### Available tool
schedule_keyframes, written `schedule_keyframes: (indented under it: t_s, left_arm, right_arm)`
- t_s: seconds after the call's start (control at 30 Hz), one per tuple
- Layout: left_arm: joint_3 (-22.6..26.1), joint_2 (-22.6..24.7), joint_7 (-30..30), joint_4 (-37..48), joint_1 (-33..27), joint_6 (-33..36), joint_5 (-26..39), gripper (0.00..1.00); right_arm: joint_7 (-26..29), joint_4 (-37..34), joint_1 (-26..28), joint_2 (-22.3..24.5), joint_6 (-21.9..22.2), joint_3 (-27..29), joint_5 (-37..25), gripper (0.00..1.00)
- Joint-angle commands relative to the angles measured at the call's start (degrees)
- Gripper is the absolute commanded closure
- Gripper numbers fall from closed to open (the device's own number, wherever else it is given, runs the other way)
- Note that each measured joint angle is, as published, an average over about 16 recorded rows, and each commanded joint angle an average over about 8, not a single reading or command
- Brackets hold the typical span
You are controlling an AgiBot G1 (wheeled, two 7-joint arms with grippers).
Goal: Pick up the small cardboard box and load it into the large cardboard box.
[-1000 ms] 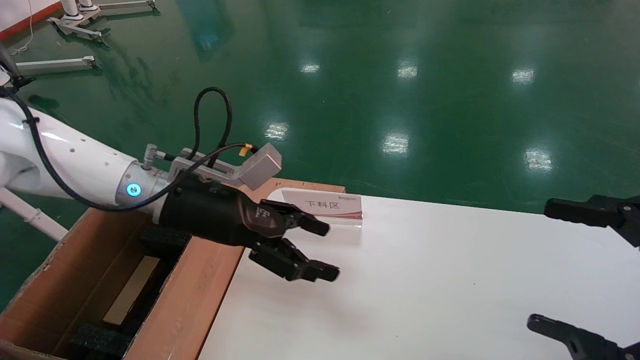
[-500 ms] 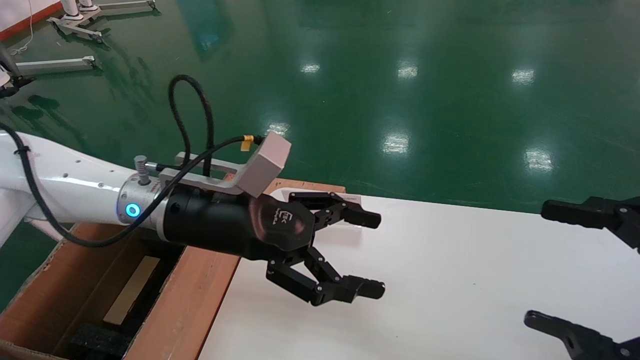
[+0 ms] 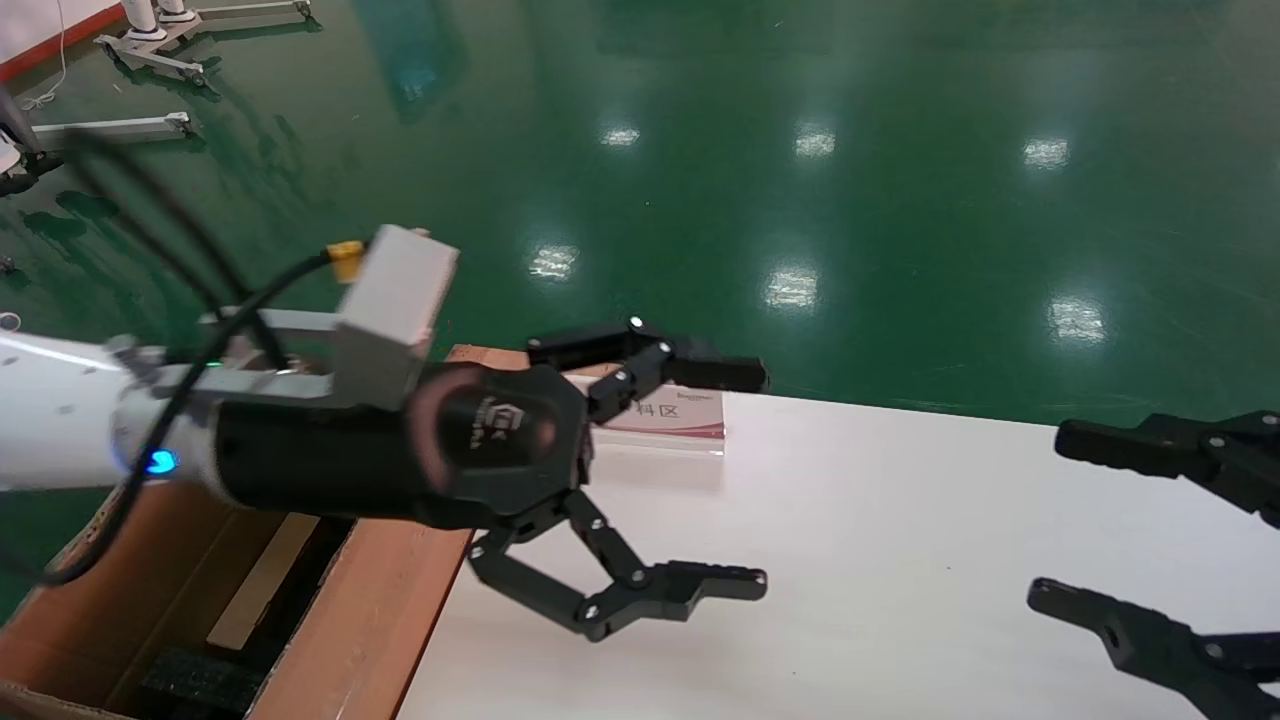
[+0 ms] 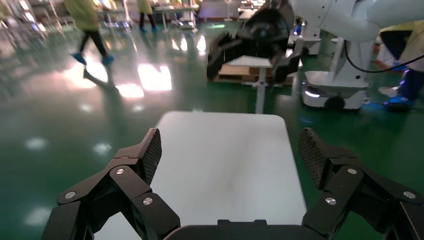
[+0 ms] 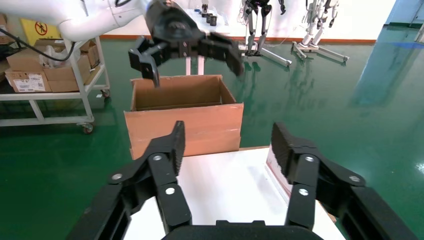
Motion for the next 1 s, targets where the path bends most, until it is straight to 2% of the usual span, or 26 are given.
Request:
schedule_keyframes:
  t_s: [0.03, 0.07, 0.2, 1.0]
  left_arm:
    - [-4.05, -0.19, 0.41, -2.0, 2.34, -0.01, 0.37, 0.0]
    - [-5.13, -0.24, 0.5, -2.51, 2.96, 0.0, 0.47, 0.0]
    - [-7.61, -0.35, 0.69, -3.65, 4.39, 0.02, 0.72, 0.0]
    - [-4.04, -0.24, 0.47, -2.03, 2.37, -0.06, 0.45, 0.0]
  right_arm:
    - [0.0, 0.0, 0.0, 0.0, 0.0, 0.0, 0.0, 0.11]
    - [0.0, 0.0, 0.0, 0.0, 0.01, 0.0, 0.01, 0.0]
    - [-0.01, -0.01, -0.01, 0.01, 0.02, 0.0, 0.01, 0.0]
    - [-0.01, -0.01, -0.01, 0.01, 0.02, -0.01, 0.02, 0.0]
